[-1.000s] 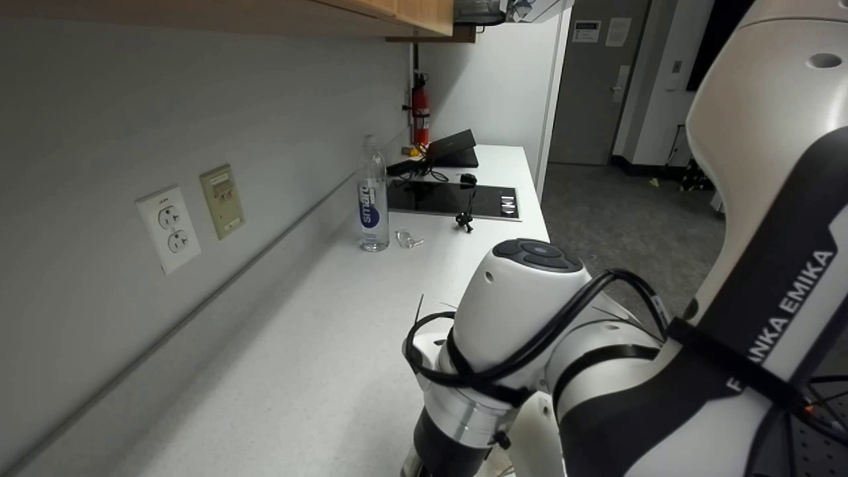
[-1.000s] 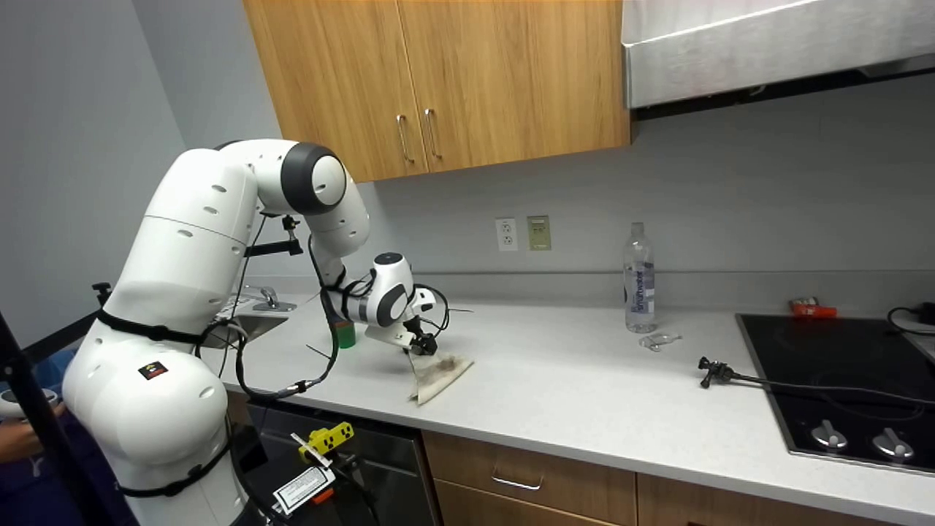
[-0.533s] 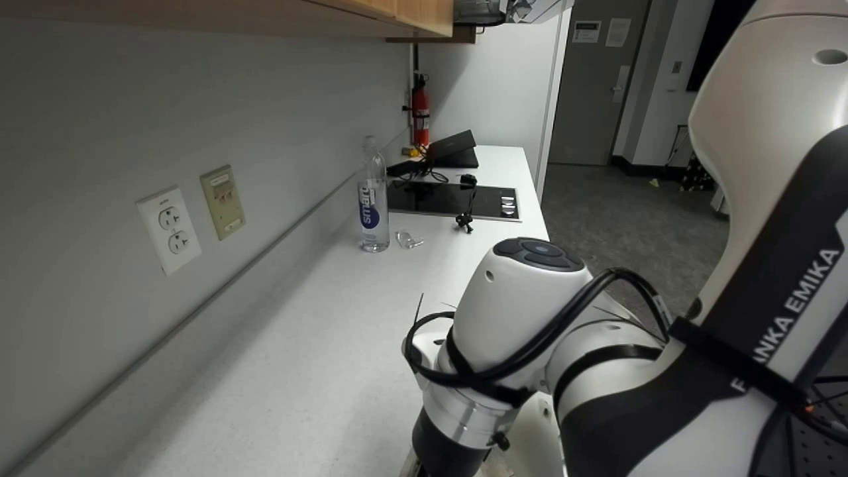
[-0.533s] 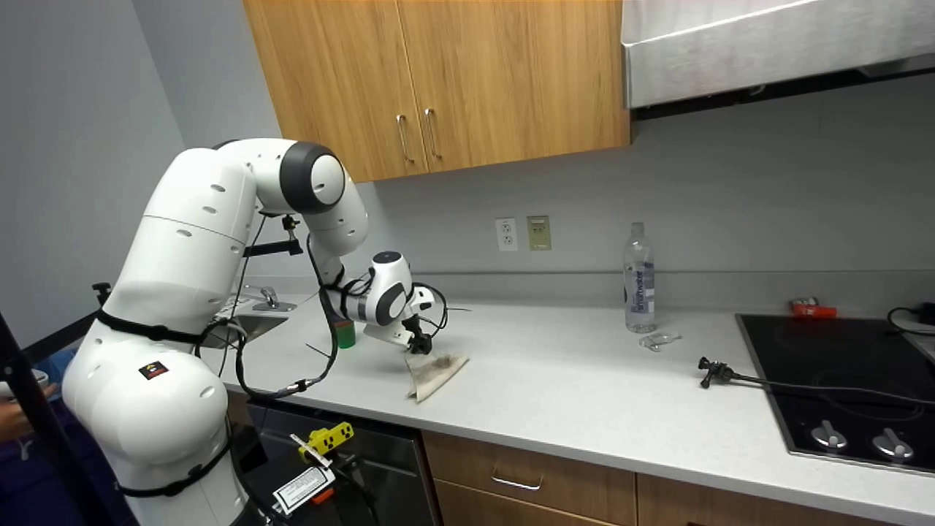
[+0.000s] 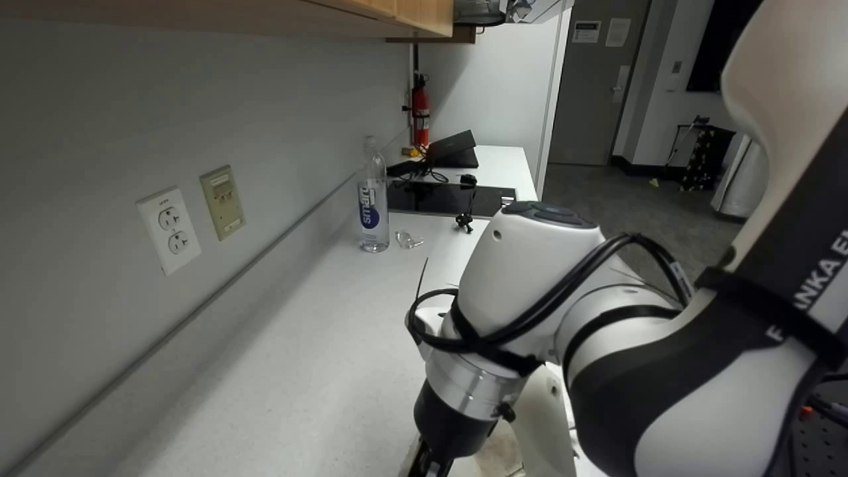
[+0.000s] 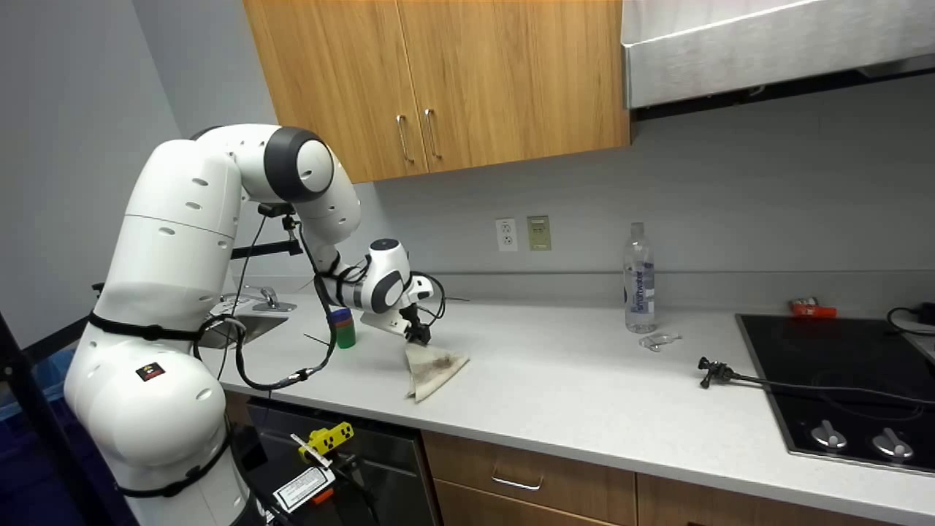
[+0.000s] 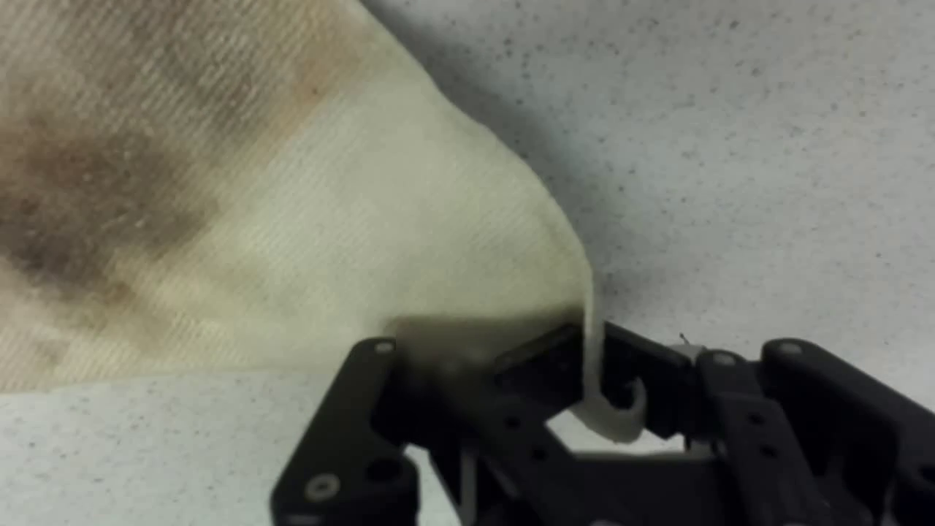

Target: Unfold the towel

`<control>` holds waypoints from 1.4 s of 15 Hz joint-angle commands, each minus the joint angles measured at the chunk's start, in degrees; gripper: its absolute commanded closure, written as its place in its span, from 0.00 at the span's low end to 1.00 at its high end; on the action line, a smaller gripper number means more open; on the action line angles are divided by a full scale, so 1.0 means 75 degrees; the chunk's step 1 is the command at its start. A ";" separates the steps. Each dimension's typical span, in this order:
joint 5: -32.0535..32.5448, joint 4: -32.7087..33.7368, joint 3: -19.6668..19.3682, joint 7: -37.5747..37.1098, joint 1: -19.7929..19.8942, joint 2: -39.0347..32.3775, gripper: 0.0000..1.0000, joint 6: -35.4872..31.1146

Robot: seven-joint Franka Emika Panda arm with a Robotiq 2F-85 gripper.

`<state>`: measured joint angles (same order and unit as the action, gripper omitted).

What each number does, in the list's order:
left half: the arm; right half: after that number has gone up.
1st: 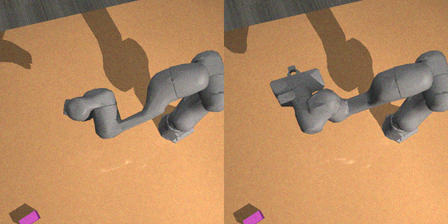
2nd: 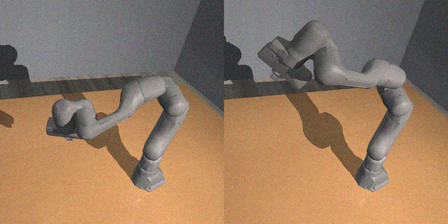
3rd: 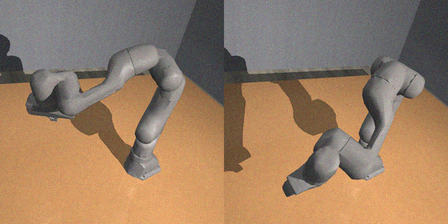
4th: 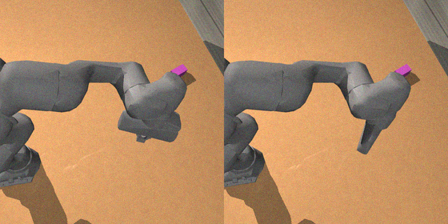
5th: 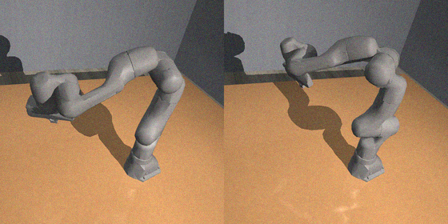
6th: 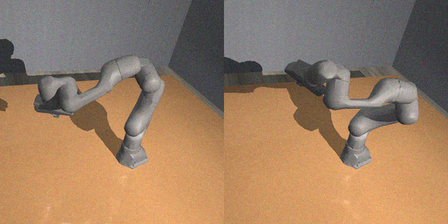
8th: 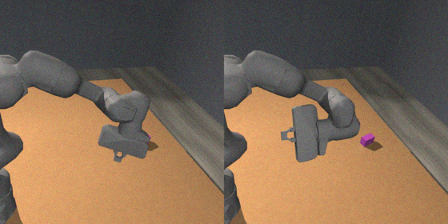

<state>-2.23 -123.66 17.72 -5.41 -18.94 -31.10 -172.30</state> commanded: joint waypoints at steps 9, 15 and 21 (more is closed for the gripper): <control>0.0332 -0.1133 -0.0645 -0.0117 0.0209 0.2170 1.00 0.1413; 0.3860 -0.1374 -0.3208 -0.2327 -0.0950 0.2634 1.00 0.1591; 0.6531 -0.1327 -0.4135 -0.4534 -0.1408 0.2818 1.00 0.2712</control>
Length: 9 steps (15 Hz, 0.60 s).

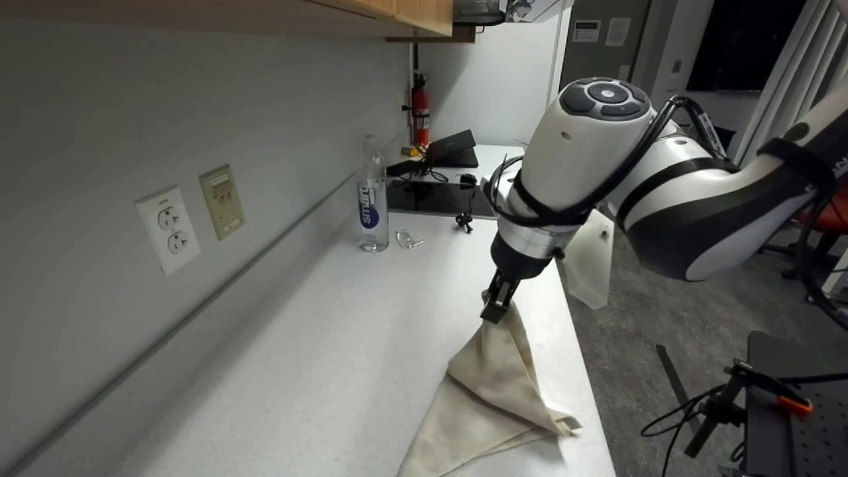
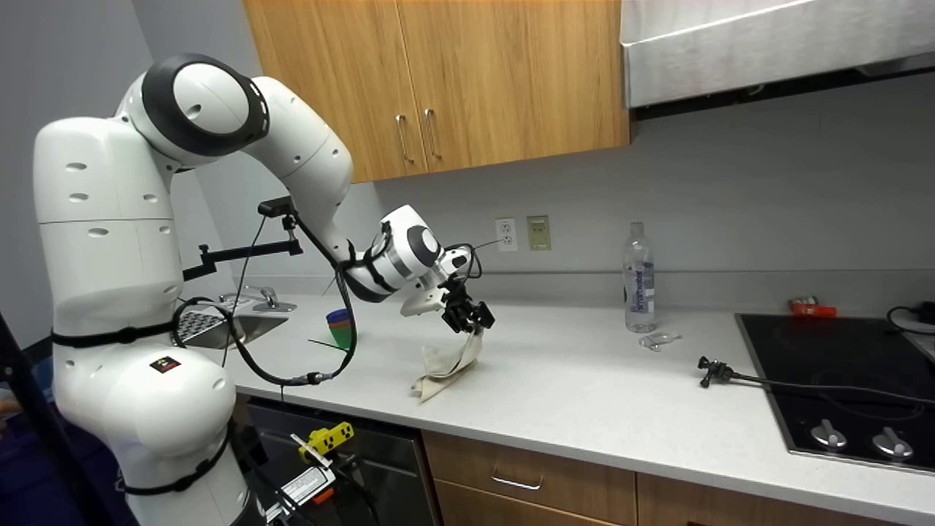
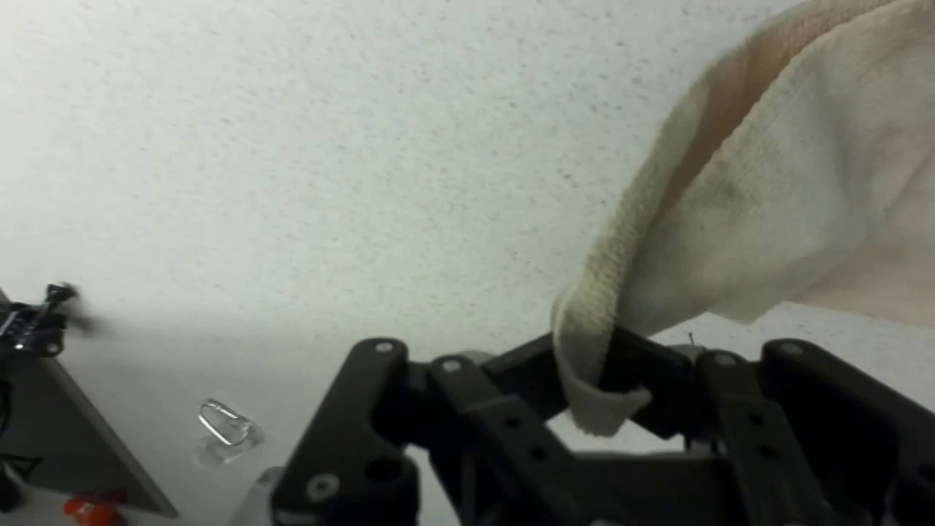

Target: Unfold the towel

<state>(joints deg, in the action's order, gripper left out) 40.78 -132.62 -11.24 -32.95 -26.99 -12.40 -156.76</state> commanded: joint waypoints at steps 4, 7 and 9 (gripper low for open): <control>0.1964 -0.0059 0.0515 -0.1955 0.0247 0.0458 1.00 0.1808; 0.2321 -0.0109 0.1082 -0.2448 0.0736 0.0376 0.72 0.2215; 0.2691 -0.0120 0.1350 -0.2734 0.0990 0.0328 0.58 0.2336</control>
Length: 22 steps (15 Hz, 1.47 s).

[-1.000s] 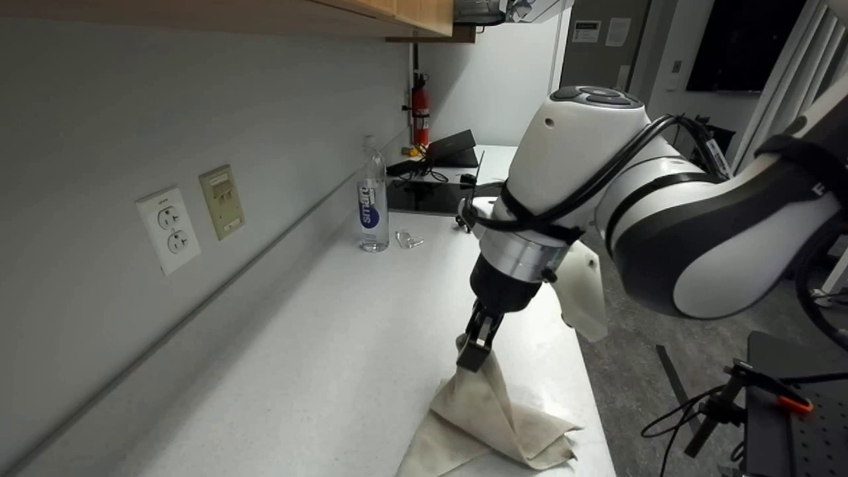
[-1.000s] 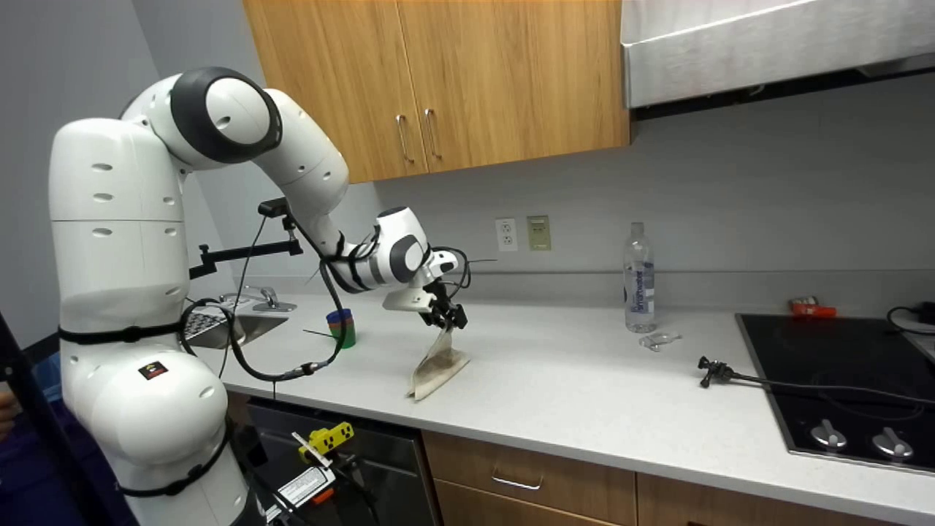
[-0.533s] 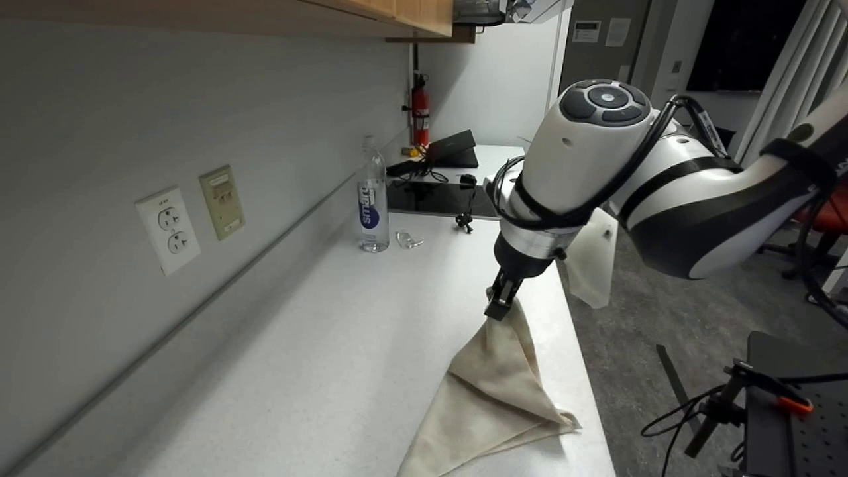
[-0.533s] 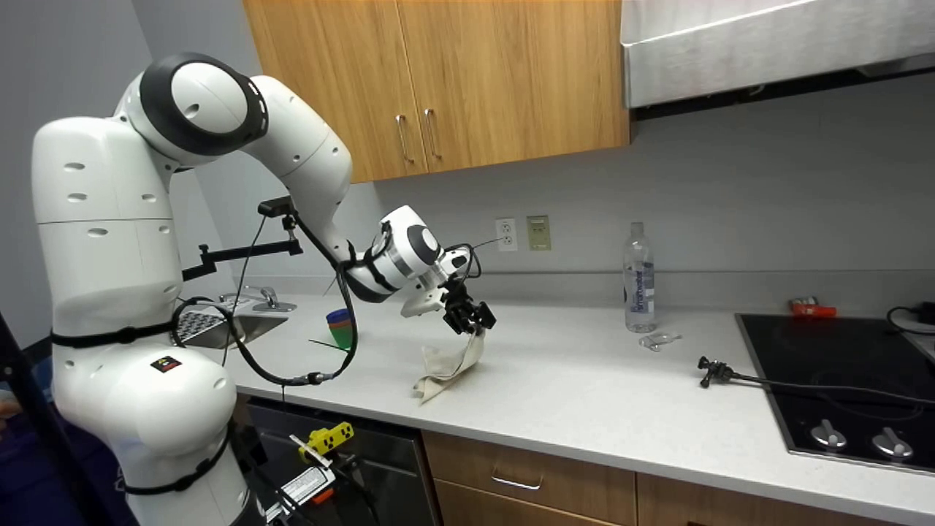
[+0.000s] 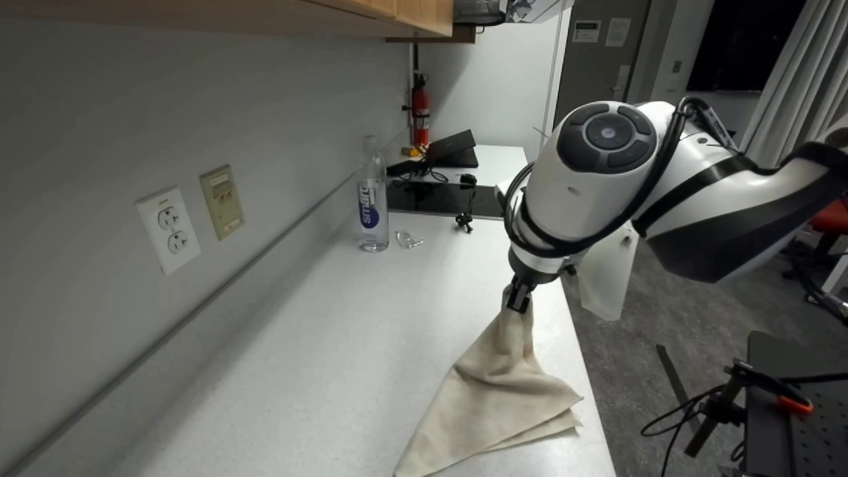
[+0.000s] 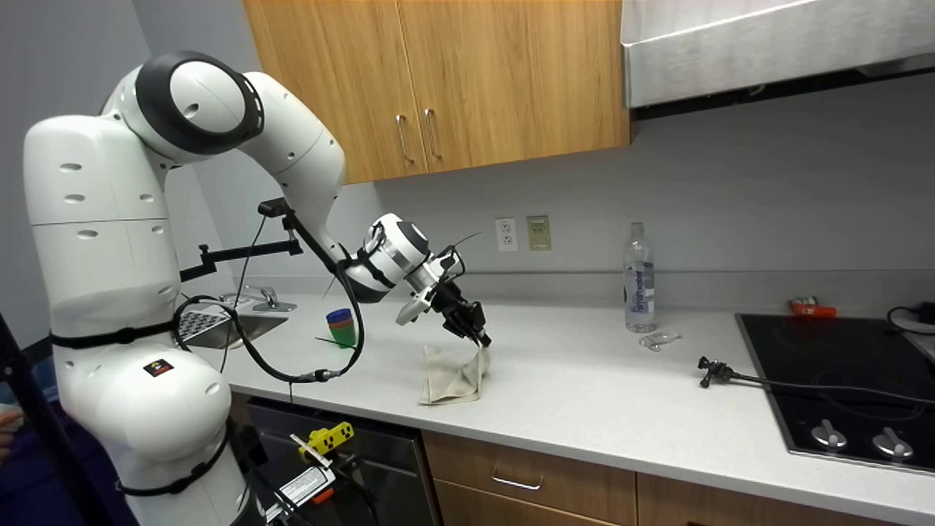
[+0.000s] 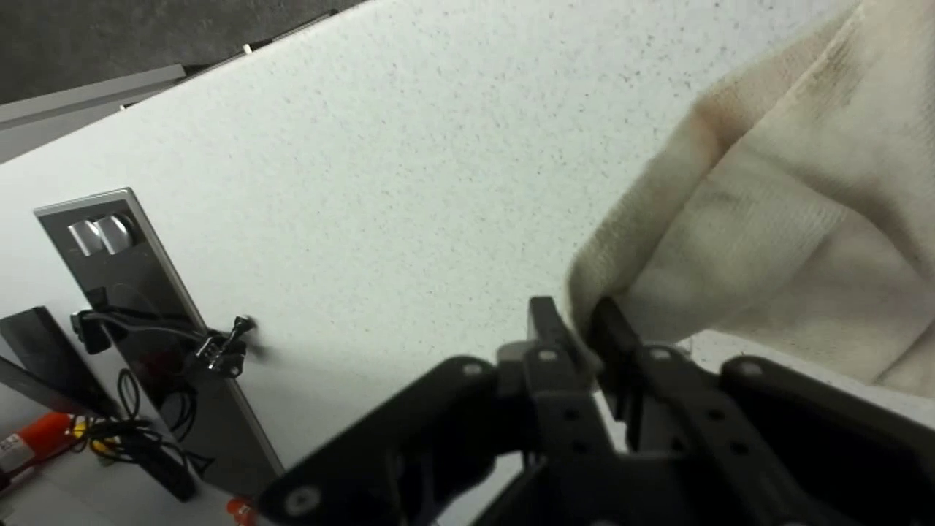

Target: Unfold the towel

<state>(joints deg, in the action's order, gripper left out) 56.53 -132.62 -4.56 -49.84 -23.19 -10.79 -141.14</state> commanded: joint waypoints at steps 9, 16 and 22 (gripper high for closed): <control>-0.0156 -0.0616 0.1373 -0.0248 0.1277 0.0508 0.00 -0.0405; -0.4023 -0.1774 0.1792 0.2661 0.1507 0.1284 0.00 -0.1995; -0.5971 -0.2501 0.1722 0.4321 0.1533 0.1100 0.00 -0.3252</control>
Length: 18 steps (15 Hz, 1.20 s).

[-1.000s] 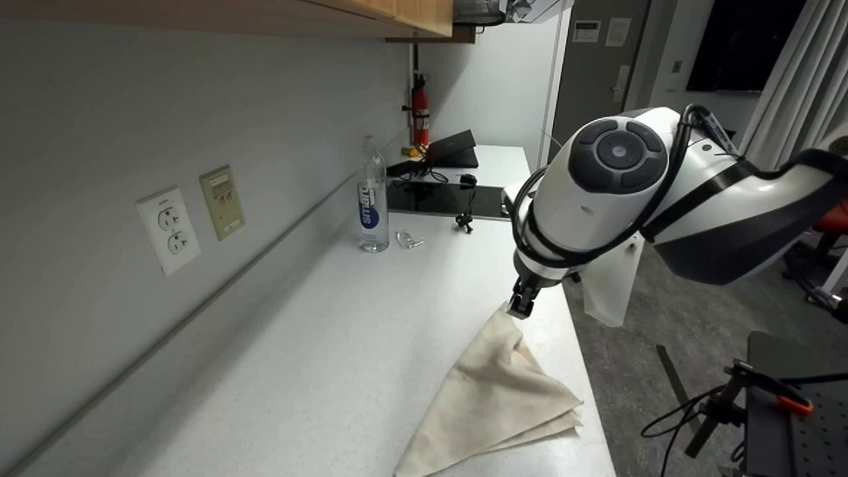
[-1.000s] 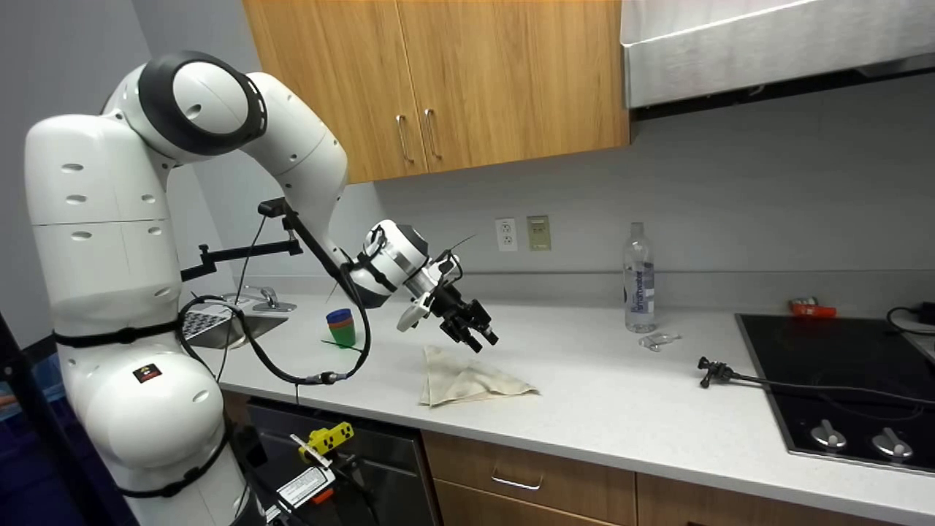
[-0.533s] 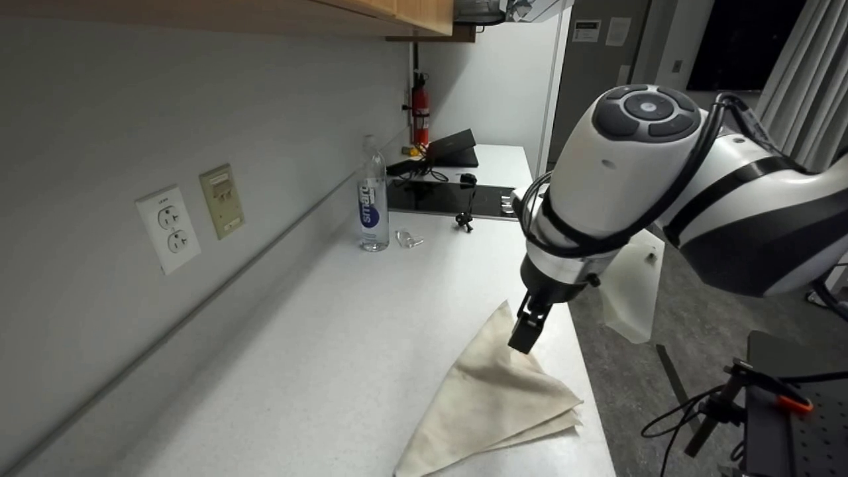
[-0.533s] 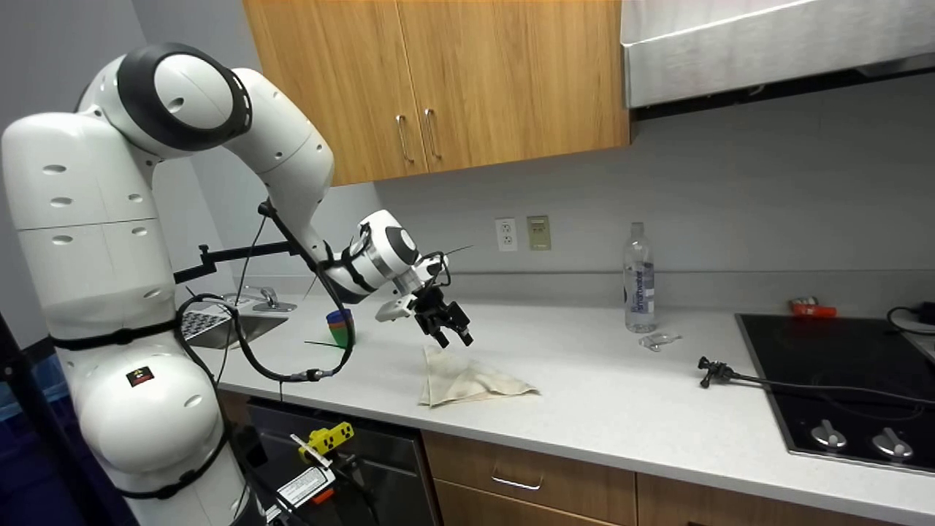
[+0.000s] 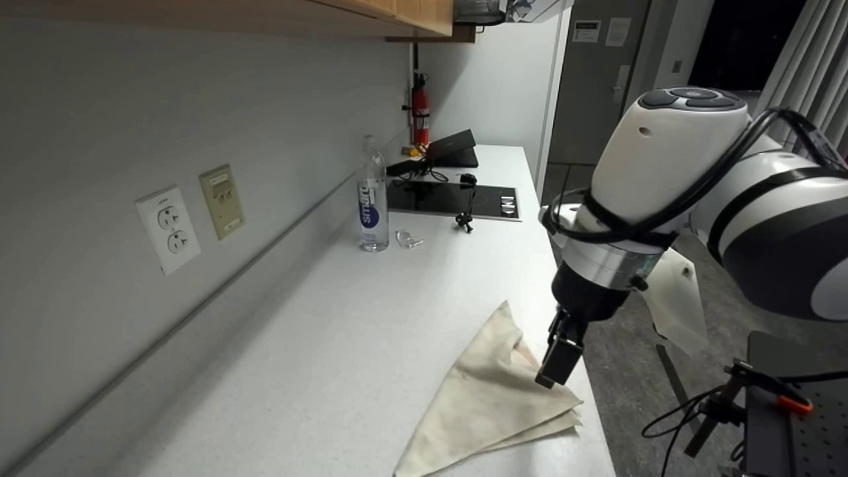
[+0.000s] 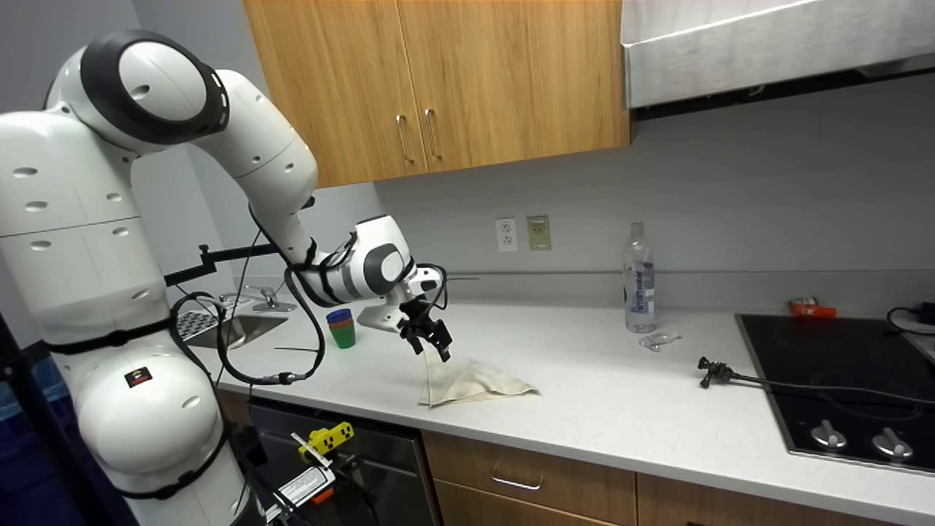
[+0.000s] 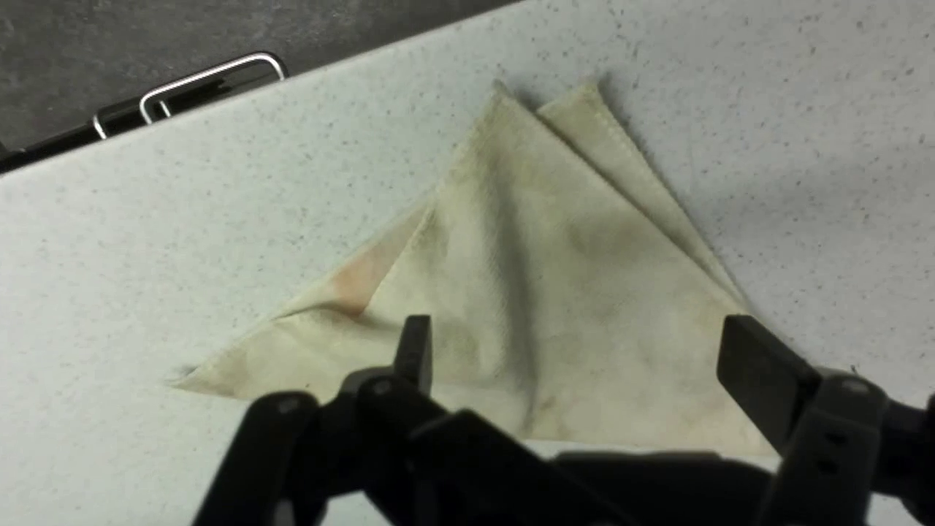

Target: Unfold the towel

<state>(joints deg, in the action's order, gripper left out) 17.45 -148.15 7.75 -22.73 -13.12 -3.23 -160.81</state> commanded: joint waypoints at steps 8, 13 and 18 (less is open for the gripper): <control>-0.0273 -0.0185 -0.0069 0.0352 0.0105 -0.0217 0.00 -0.0354; -0.0029 0.0004 -0.0264 0.0721 0.0193 -0.0902 0.00 -0.0563; -0.0514 0.0236 -0.0052 0.1516 0.0472 -0.1513 0.00 -0.0887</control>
<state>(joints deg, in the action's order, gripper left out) 16.02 -148.13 5.95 -15.88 -11.76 -11.52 -165.04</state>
